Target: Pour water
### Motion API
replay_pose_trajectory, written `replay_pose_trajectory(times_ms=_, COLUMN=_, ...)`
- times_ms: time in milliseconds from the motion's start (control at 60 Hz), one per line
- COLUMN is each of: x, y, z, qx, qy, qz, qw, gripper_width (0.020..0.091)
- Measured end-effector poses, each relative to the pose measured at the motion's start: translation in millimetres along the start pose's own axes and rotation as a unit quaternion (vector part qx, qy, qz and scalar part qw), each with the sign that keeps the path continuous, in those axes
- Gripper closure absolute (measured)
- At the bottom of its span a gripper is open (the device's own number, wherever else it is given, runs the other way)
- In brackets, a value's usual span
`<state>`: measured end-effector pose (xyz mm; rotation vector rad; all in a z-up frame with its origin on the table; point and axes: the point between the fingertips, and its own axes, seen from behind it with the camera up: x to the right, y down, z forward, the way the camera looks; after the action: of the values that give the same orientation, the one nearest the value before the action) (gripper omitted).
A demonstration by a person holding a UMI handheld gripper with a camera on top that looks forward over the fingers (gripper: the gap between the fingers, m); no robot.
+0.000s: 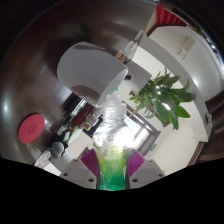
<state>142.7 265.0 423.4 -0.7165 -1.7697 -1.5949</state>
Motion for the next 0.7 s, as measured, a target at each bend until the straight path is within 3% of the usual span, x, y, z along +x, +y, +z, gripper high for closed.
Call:
replay_pose_trajectory(times_ms=100, x=6.8, y=20.7, z=15.0, qx=0.007, qy=-0.005, qz=0.075, qw=0.997, gripper_width=0.0779)
replay_pose_trajectory(times_ms=200, x=11.1, y=41.4, z=26.1, qx=0.010, qy=-0.028, qz=0.280, qw=0.960, gripper_width=0.0780)
replay_pose_trajectory(times_ms=350, x=12.0, y=49.4, z=46.7, qx=0.005, qy=-0.073, qz=0.613, qw=0.787, gripper_width=0.0780)
replay_pose_trajectory(times_ms=517, x=23.3, y=37.8, z=78.9, qx=0.016, qy=-0.108, qz=0.816, qw=0.568, gripper_width=0.0780)
replay_pose_trajectory(times_ms=700, x=25.1, y=18.4, z=116.1, qx=0.003, qy=-0.102, qz=0.872, qw=0.480, gripper_width=0.0779)
